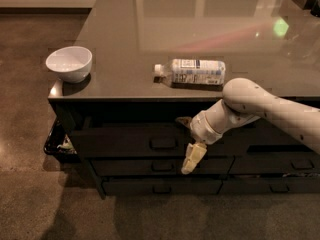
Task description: Open top drawer
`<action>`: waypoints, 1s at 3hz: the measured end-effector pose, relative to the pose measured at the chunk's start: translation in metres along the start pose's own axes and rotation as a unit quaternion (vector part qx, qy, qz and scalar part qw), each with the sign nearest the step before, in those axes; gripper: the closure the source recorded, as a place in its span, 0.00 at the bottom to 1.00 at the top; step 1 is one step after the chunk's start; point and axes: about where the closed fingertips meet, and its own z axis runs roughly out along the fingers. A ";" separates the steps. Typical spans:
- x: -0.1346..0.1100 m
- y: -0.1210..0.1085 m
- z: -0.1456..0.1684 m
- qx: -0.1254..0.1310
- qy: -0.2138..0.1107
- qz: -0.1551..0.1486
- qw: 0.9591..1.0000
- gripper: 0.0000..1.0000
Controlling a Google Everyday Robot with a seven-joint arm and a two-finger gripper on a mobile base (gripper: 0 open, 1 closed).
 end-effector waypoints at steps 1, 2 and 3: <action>-0.001 0.003 0.001 -0.007 -0.003 0.004 1.000 0.00; -0.010 0.039 -0.015 -0.020 0.000 0.030 0.999 0.00; -0.027 0.133 -0.022 -0.030 -0.025 0.075 0.996 0.00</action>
Offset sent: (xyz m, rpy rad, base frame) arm -0.1160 -0.0166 0.0372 -0.0415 0.1690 -0.0546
